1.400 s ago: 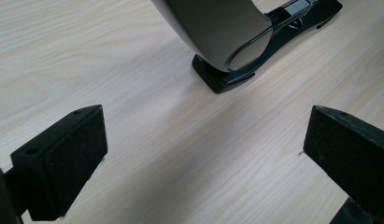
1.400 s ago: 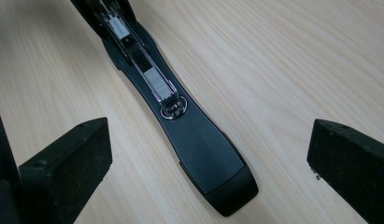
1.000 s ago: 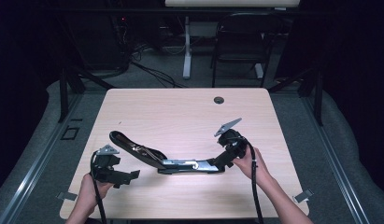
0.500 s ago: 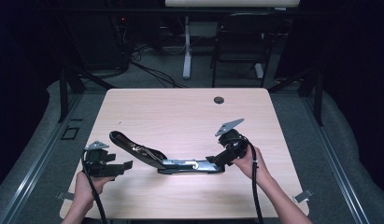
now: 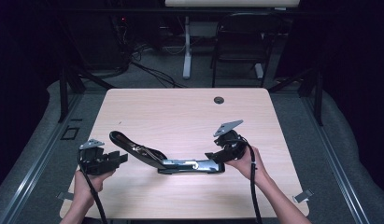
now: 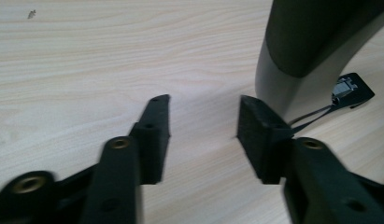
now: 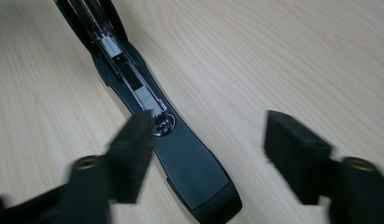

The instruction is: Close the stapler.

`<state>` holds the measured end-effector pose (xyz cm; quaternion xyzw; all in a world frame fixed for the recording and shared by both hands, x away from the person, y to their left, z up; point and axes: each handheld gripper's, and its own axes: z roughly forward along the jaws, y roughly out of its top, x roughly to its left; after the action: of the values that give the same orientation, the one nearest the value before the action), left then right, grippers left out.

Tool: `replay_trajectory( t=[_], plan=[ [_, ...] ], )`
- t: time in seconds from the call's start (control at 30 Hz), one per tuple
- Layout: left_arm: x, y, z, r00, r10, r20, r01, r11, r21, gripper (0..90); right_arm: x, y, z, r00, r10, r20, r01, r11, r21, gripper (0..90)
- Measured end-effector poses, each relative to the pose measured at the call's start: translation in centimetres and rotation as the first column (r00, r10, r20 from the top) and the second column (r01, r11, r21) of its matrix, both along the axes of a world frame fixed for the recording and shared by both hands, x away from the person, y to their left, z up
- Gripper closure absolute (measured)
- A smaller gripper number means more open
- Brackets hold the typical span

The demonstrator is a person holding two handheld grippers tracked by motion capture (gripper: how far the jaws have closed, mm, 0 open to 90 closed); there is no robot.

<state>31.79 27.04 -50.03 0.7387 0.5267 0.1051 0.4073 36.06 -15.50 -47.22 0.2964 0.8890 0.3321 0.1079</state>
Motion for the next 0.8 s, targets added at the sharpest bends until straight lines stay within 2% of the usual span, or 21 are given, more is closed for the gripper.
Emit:
replay_trajectory(
  t=[0.03,0.07,0.13,0.17,0.23,0.27,0.3,0.33,0.37,0.43,0.57,0.67,0.7,0.8],
  plan=[
    [0.2,0.0,-0.1,1.0,0.006,0.005,-0.006,1.0,-0.008,67.0,-0.3,0.4,0.2,0.9996,-0.002,0.027,0.003,1.0,-0.015,62.7],
    [0.3,0.0,-0.1,0.9998,0.014,0.011,-0.013,0.9998,-0.014,67.0,-0.3,0.4,0.2,0.9996,-0.002,0.027,0.003,1.0,-0.015,62.7],
    [0.4,0.0,-0.1,0.9992,0.026,0.032,-0.024,0.9992,-0.033,72.2,-0.5,0.8,0.3,0.999,0.005,0.044,-0.004,1.0,-0.025,73.6],
    [0.4,0.1,0.2,0.9971,0.041,0.064,-0.038,0.9979,-0.053,75.9,-0.7,1.1,0.4,0.9981,0.007,0.061,-0.005,0.999,-0.039,81.4],
    [0.1,0.2,0.7,0.993,0.054,0.105,-0.048,0.997,-0.061,80.1,-0.8,1.3,0.5,0.9973,0.011,0.072,-0.007,0.999,-0.045,87.2],
    [0.1,0.2,0.7,0.993,0.054,0.105,-0.048,0.997,-0.061,83.6,-0.8,1.3,0.5,0.9973,0.011,0.072,-0.007,0.999,-0.045,87.2],
    [-0.3,0.2,1.0,0.9851,0.076,0.154,-0.067,0.9957,-0.065,83.6,-0.8,1.4,0.5,0.9965,0.012,0.082,-0.008,0.999,-0.054,89.1],
    [-0.5,0.2,1.4,0.9794,0.087,0.182,-0.076,0.9949,-0.067,86.4,-0.8,1.5,0.5,0.9963,0.019,0.084,-0.015,0.999,-0.053,90.0],
    [-0.6,0.2,1.5,0.9749,0.097,0.201,-0.084,0.994,-0.069,89.7,-0.9,1.6,0.5,0.996,0.019,0.088,-0.015,0.999,-0.048,90.0],
    [-0.8,0.1,1.8,0.9642,0.114,0.24,-0.096,0.9917,-0.085,90.0,-1.0,1.8,0.5,0.9948,0.03,0.098,-0.025,0.998,-0.052,90.0],
    [-0.7,-0.1,1.9,0.9653,0.104,0.239,-0.086,0.9925,-0.087,90.0,-1.0,1.9,0.7,0.9931,0.027,0.114,-0.021,0.998,-0.052,90.0],
    [-0.8,-0.6,2.1,0.9587,0.102,0.266,-0.08,0.9925,-0.093,90.0,-1.0,2.0,0.9,0.992,0.019,0.125,-0.015,0.999,-0.032,90.0],
    [-0.8,-0.9,2.3,0.9566,0.093,0.276,-0.073,0.9939,-0.083,90.0,-0.9,2.1,1.0,0.9918,0.019,0.127,-0.015,0.999,-0.03,90.0],
    [-0.8,-1.0,2.3,0.9551,0.099,0.279,-0.076,0.9929,-0.091,90.0,-0.9,2.2,1.0,0.9915,0.019,0.128,-0.017,1.0,-0.02,90.0]
  ],
)
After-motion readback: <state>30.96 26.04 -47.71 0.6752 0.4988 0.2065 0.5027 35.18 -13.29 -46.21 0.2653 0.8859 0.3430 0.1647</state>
